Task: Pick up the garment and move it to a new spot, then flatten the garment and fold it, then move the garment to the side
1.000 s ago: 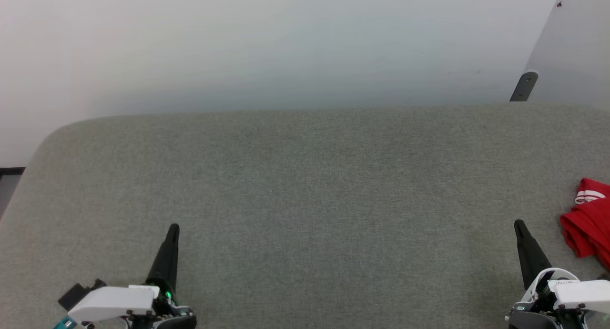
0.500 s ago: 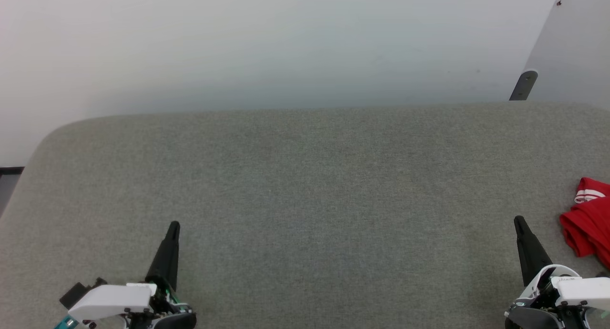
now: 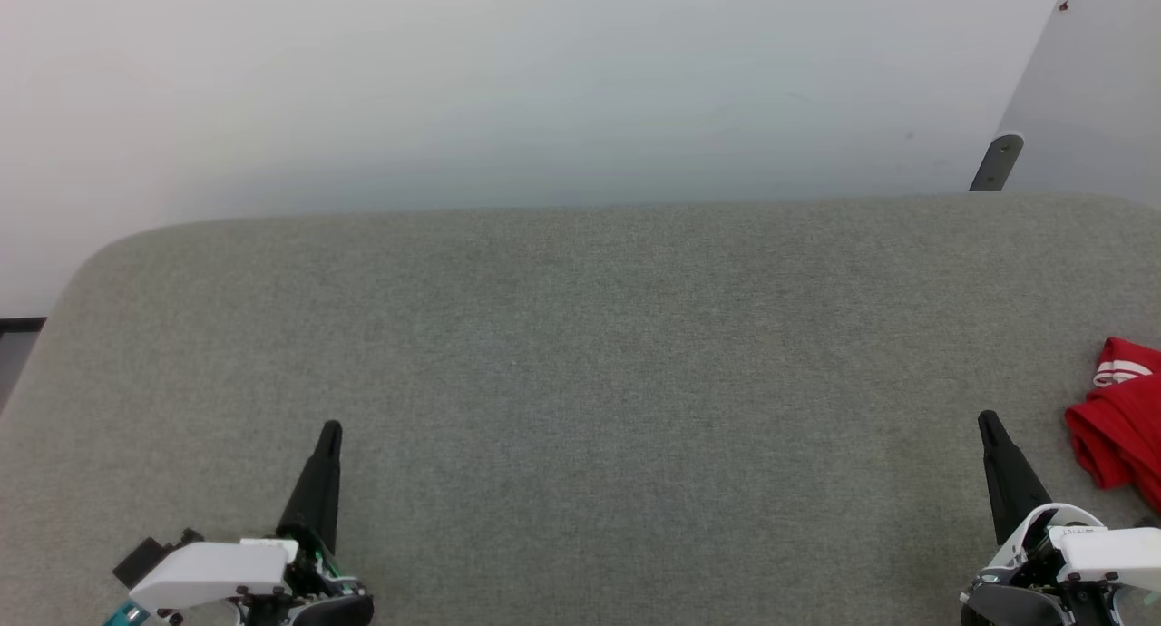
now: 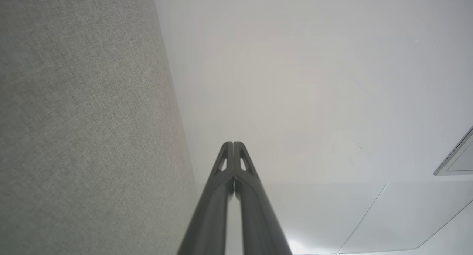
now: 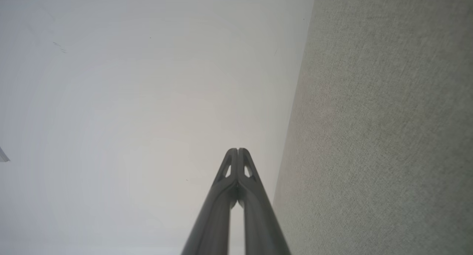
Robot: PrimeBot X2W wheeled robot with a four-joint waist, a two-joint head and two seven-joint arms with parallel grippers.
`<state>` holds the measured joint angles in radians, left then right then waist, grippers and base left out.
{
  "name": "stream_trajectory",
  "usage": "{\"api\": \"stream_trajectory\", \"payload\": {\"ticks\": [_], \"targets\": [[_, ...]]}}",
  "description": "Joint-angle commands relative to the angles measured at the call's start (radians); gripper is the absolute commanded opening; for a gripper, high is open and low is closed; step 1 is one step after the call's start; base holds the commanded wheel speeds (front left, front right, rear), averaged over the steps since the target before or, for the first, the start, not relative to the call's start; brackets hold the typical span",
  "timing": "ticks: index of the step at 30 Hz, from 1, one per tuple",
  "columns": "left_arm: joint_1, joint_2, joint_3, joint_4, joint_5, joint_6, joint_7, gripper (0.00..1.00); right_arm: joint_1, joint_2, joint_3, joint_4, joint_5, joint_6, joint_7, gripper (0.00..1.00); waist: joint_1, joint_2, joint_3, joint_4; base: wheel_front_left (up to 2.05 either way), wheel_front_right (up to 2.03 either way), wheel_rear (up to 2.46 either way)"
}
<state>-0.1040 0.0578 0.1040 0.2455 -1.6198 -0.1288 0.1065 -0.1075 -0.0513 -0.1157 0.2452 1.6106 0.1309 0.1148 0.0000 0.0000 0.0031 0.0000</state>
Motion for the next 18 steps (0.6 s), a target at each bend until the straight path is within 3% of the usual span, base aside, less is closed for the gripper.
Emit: {"api": "stream_trajectory", "payload": {"ticks": [1,18], "targets": [[-0.010,-0.002,0.003,0.001,0.000,-0.004,0.005,0.00,-0.003,0.004,0.001,0.000,0.003,0.000,0.002,0.00,0.0000,0.0000,0.000,0.000,0.00,0.00,0.00],[-0.010,-0.003,0.005,0.001,0.003,-0.004,0.005,0.00,-0.003,0.004,0.001,0.000,0.004,0.000,0.002,0.00,0.0000,0.0000,0.000,0.000,0.00,0.00,0.00]]}}
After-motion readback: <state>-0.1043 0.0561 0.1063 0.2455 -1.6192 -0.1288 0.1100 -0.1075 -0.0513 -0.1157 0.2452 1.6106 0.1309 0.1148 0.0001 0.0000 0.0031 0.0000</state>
